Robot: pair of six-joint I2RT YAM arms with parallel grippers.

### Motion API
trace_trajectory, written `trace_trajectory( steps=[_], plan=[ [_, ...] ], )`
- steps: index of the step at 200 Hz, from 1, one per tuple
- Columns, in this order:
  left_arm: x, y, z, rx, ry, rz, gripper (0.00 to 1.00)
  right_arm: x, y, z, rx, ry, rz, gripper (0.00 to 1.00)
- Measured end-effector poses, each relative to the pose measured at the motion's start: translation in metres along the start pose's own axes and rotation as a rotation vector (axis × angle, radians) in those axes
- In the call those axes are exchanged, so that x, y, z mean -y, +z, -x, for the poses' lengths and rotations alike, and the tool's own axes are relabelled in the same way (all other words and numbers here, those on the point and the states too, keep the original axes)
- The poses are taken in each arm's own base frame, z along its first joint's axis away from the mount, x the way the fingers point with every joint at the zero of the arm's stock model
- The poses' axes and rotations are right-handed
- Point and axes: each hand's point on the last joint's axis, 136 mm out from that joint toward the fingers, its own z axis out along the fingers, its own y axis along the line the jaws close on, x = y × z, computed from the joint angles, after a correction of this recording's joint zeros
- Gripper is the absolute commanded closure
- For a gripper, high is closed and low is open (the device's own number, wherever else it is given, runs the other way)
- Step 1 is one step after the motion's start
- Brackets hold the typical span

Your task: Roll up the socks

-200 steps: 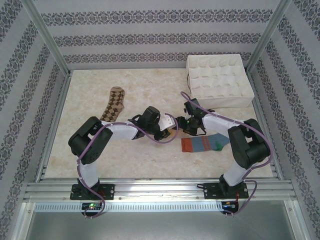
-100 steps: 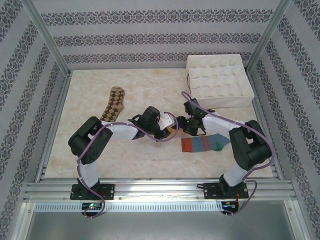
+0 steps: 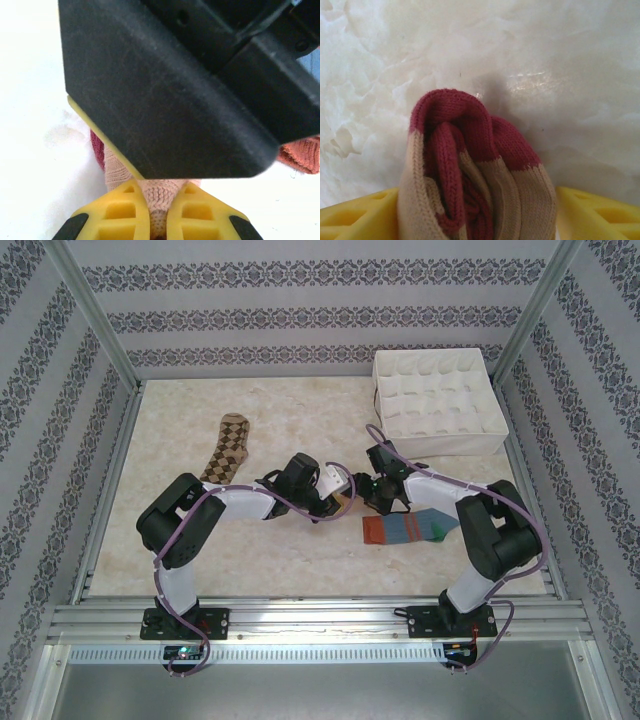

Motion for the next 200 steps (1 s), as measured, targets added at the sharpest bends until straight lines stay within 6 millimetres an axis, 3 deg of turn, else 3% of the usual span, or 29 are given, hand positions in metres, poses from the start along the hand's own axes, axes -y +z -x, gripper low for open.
trace_trajectory(
  steps=[30, 77, 122, 142, 162, 180, 200],
  plan=[
    [-0.003, -0.003, -0.001, 0.025, -0.078, -0.039, 1.00, -0.006, 0.005, 0.001, -0.018, 0.013, 0.025, 0.30],
    [-0.010, -0.005, -0.003, 0.085, -0.206, -0.135, 1.00, -0.020, 0.015, 0.003, -0.048, 0.030, 0.099, 0.48],
    [-0.018, -0.008, -0.005, 0.113, -0.289, -0.187, 1.00, -0.036, 0.019, 0.011, -0.038, 0.020, 0.187, 0.87],
    [-0.020, -0.010, -0.006, 0.117, -0.305, -0.191, 0.83, -0.042, 0.018, 0.014, -0.026, -0.011, 0.212, 0.98],
    [-0.020, -0.012, -0.005, 0.128, -0.304, -0.191, 0.67, -0.044, 0.015, 0.016, -0.013, -0.044, 0.215, 1.00],
    [-0.018, -0.018, -0.003, 0.139, -0.296, -0.189, 0.62, -0.045, 0.007, 0.015, 0.012, -0.100, 0.198, 1.00],
    [-0.020, -0.029, 0.009, 0.171, -0.280, -0.178, 0.61, -0.050, -0.015, 0.024, 0.082, -0.181, 0.168, 1.00]
  ],
)
